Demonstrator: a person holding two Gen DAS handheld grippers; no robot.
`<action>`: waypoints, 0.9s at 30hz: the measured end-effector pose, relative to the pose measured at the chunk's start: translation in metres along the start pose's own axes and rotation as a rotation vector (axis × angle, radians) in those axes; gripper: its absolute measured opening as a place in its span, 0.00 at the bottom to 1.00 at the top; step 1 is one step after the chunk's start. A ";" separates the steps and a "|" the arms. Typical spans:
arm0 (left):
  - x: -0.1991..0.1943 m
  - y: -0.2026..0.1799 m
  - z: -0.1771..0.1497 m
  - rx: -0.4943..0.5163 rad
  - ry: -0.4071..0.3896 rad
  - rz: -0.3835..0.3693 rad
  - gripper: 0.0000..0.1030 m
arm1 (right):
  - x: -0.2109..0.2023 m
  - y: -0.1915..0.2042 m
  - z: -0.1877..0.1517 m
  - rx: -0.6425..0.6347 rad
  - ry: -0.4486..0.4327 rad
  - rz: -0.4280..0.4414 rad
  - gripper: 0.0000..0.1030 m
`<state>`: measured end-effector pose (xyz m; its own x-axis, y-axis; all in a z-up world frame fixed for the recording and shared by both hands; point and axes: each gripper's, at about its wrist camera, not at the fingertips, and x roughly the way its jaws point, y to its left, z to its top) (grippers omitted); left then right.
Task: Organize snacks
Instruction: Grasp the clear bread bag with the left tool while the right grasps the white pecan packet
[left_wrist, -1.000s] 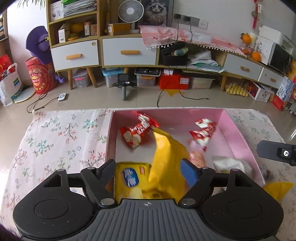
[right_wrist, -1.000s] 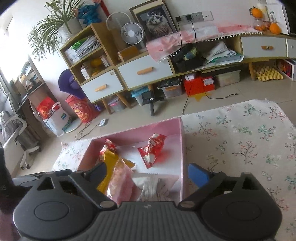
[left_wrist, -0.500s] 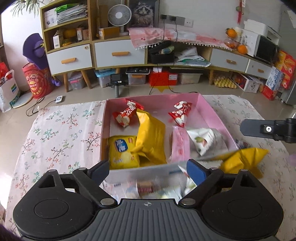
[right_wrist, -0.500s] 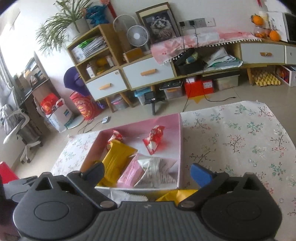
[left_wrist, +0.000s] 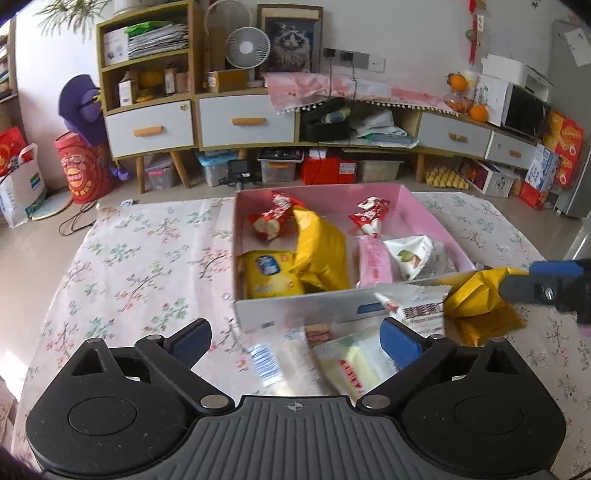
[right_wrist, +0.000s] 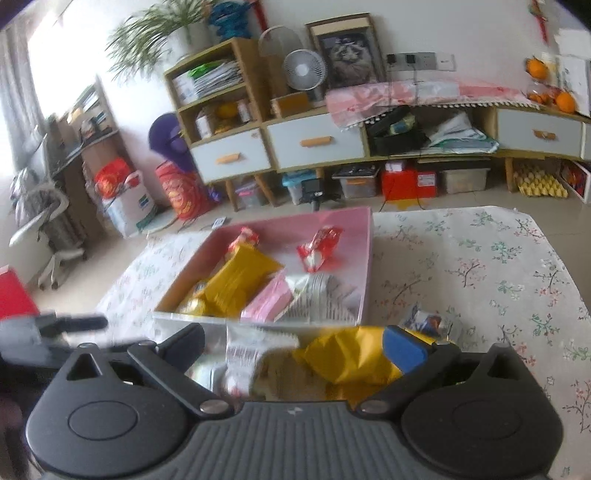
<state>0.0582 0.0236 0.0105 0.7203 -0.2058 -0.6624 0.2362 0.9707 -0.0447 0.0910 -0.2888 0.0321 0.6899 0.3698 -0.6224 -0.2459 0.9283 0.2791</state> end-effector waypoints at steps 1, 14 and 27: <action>0.000 0.002 -0.002 -0.005 0.002 0.000 0.96 | -0.001 0.002 -0.003 -0.015 0.001 0.000 0.89; 0.016 0.009 -0.035 -0.123 0.068 -0.073 0.96 | 0.006 0.025 -0.028 -0.091 0.012 0.055 0.89; 0.034 0.016 -0.044 -0.235 0.144 -0.090 0.88 | 0.032 0.038 -0.037 -0.084 0.108 0.084 0.89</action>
<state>0.0580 0.0371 -0.0455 0.5996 -0.2891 -0.7463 0.1256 0.9549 -0.2690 0.0786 -0.2402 -0.0043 0.5886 0.4446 -0.6752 -0.3589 0.8921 0.2745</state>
